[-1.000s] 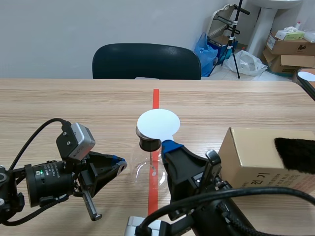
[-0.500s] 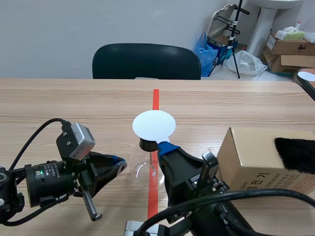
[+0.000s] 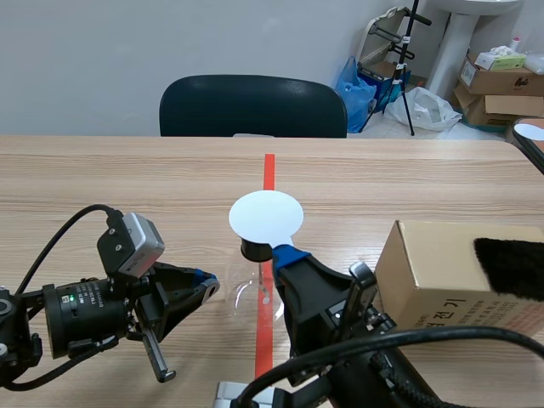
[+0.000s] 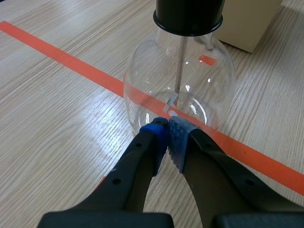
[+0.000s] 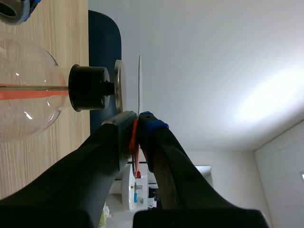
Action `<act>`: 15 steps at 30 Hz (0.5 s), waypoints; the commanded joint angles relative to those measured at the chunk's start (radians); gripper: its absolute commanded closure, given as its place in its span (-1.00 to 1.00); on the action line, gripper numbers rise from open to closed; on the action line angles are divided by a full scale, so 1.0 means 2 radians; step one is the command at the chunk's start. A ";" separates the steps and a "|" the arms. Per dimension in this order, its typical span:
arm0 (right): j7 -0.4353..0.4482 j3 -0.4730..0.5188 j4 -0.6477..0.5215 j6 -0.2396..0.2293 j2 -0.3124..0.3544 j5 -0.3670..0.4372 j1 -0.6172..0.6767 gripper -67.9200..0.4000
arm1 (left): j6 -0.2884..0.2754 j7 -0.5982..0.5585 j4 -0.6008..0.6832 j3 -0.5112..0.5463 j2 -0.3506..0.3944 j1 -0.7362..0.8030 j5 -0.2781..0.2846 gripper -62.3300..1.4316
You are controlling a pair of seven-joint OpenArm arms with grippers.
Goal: Do the electroscope experiment
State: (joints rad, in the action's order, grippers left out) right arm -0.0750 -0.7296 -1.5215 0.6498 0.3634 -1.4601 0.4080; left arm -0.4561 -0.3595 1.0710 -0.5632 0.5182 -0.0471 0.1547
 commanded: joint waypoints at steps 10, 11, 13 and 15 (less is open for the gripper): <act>-0.041 0.001 -0.005 0.006 0.007 0.000 -0.006 0.96 | -0.001 -0.007 0.003 0.002 0.000 -0.001 0.003 0.87; -0.053 0.001 -0.005 0.006 0.007 0.000 -0.006 0.96 | -0.001 -0.007 0.003 0.002 0.000 -0.001 0.003 0.87; -0.080 0.001 -0.005 0.006 0.007 0.000 -0.006 0.96 | -0.001 -0.007 0.003 0.002 0.000 -0.001 0.003 0.87; -0.111 0.001 -0.005 0.006 0.007 0.000 -0.006 0.96 | -0.001 -0.007 0.003 0.002 0.000 -0.001 0.003 0.87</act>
State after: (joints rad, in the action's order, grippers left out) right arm -0.2836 -0.7296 -1.5215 0.6498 0.3634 -1.4601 0.4080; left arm -0.4561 -0.3595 1.0710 -0.5632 0.5182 -0.0471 0.1547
